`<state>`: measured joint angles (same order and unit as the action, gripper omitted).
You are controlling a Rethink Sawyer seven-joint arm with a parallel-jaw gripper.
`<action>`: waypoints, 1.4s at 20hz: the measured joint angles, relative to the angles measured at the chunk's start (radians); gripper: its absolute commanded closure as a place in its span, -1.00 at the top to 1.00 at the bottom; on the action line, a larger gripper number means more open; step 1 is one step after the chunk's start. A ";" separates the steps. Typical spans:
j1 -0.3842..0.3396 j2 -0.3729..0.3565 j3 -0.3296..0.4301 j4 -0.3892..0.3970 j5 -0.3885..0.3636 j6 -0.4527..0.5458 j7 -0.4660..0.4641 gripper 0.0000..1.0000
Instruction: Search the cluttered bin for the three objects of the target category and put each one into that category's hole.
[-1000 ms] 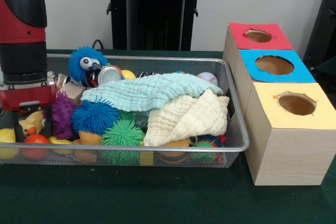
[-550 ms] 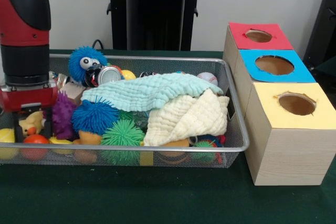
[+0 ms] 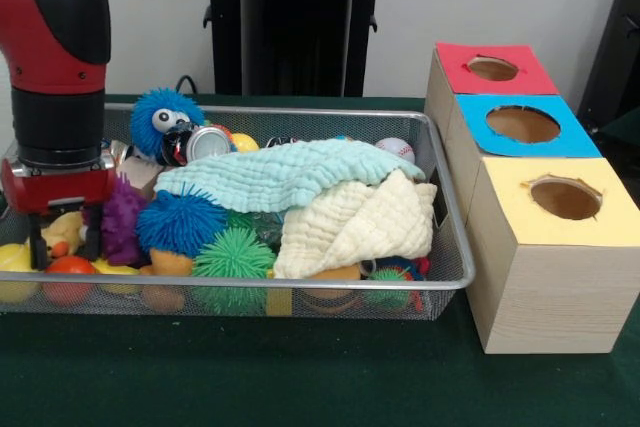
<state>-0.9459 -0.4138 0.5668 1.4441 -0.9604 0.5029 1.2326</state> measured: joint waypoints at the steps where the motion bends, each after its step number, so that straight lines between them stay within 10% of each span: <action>1: 0.006 0.000 -0.004 -0.004 0.000 0.008 0.000 1.00; 28: 0.235 0.022 -0.187 -0.166 0.007 0.177 0.000 1.00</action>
<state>-0.7112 -0.3919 0.3798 1.2778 -0.9534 0.6801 1.2324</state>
